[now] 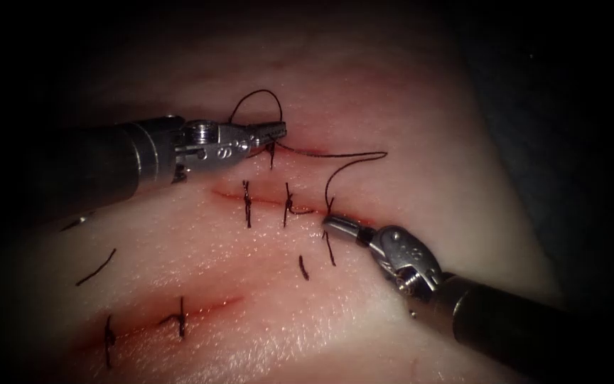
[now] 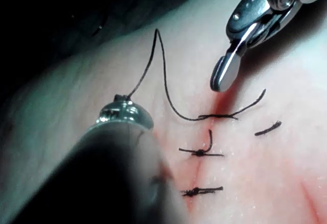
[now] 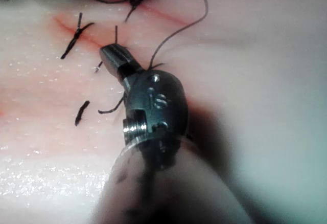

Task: Wound Closure
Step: Loop the suture once clockwise around the right tool.

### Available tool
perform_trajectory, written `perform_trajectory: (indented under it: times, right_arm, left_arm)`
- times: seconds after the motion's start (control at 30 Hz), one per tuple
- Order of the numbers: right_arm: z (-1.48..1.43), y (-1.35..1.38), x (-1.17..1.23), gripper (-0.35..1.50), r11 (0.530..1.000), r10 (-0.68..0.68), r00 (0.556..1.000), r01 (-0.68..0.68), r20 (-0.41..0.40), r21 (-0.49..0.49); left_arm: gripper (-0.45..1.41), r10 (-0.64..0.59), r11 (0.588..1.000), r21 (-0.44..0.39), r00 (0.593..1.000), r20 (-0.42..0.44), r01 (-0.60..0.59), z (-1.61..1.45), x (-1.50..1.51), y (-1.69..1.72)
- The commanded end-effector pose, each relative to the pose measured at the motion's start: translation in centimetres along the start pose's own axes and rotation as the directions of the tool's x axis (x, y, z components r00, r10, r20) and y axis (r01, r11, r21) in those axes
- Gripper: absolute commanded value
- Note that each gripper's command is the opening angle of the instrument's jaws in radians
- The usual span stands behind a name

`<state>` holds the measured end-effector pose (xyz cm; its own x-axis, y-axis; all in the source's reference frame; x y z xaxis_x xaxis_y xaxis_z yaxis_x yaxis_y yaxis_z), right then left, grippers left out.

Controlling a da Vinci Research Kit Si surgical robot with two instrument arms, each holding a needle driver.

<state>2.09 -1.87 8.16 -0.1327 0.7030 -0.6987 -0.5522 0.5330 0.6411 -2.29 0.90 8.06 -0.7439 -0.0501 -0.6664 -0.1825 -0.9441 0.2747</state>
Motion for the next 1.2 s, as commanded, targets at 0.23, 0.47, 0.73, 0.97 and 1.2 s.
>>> perform_trajectory:
  times: [0.23,0.47,0.73,0.97,1.2]
  right_arm:
    - [0.29,0.39,0.35,-0.35,0.98,0.039,0.988,-0.009,-0.148,0.199]
    - [0.38,0.41,0.62,-0.35,0.941,0.126,0.958,-0.034,-0.258,0.336]
    - [0.5,0.26,0.66,-0.35,0.81,0.321,0.924,-0.154,-0.208,0.565]
    - [0.58,0.13,0.65,-0.35,0.722,0.303,0.953,-0.22,-0.014,0.656]
    - [0.51,0.02,0.7,-0.35,0.651,0.138,0.985,-0.17,0.106,0.74]
  left_arm:
    - [-0.45,-0.043,0.998,-0.048,0.998,-0.052,0.04,0.05,0.02,0.4]
    - [-0.45,-0.089,0.993,-0.082,0.992,-0.093,0.082,0.19,-0.04,0.69]
    - [-0.45,-0.15,0.981,-0.143,0.979,-0.14,0.13,0.65,-0.19,0.84]
    - [-0.45,-0.15,0.975,-0.184,0.978,-0.148,0.122,0.99,-0.27,0.92]
    - [-0.45,-0.151,0.969,-0.216,0.978,-0.146,0.118,1.16,-0.45,0.83]
